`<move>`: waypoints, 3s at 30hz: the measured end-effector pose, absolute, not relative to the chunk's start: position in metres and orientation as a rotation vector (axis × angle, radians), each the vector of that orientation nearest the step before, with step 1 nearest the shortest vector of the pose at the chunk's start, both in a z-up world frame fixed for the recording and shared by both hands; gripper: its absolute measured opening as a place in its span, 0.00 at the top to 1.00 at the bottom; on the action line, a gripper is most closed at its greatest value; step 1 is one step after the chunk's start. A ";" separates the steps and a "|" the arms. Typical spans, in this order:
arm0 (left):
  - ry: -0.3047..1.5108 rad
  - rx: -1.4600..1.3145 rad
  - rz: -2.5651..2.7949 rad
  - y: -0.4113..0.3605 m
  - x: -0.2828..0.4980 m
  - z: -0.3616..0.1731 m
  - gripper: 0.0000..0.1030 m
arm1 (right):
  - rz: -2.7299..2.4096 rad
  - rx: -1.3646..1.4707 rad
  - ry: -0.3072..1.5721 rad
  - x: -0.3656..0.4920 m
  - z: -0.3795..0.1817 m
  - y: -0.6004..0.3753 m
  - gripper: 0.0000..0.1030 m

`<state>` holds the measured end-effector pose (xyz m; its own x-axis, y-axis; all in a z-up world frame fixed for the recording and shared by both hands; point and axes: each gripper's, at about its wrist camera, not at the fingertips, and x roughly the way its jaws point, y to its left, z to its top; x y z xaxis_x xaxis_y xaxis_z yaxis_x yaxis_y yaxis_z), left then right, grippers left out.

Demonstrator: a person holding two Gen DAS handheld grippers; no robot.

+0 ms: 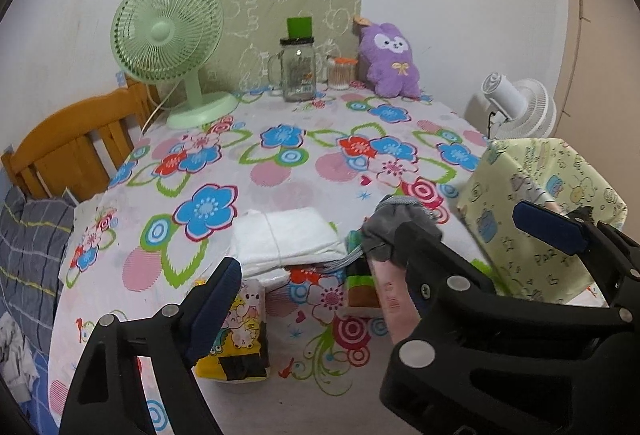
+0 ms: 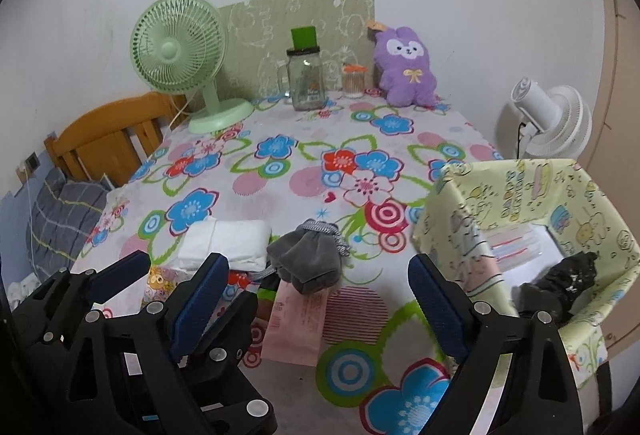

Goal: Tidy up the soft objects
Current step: 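Grasp the grey sock with the right tool while the left tool reaches the white cloth, then grasp and lift the white folded cloth with the left tool while the right holds the sock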

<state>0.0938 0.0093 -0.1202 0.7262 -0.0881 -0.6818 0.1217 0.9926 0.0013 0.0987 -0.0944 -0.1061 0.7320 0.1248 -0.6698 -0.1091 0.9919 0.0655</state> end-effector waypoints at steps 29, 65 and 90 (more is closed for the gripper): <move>0.839 -0.009 -0.063 0.026 0.139 -0.153 0.19 | 0.139 0.021 0.861 0.157 -0.146 -0.084 0.44; 0.908 -0.033 -0.067 0.012 0.200 -0.175 0.21 | 0.103 0.090 0.885 0.193 -0.156 -0.097 0.57; 0.805 -0.018 -0.055 0.015 0.168 -0.135 0.27 | 0.114 0.076 0.813 0.173 -0.124 -0.093 0.58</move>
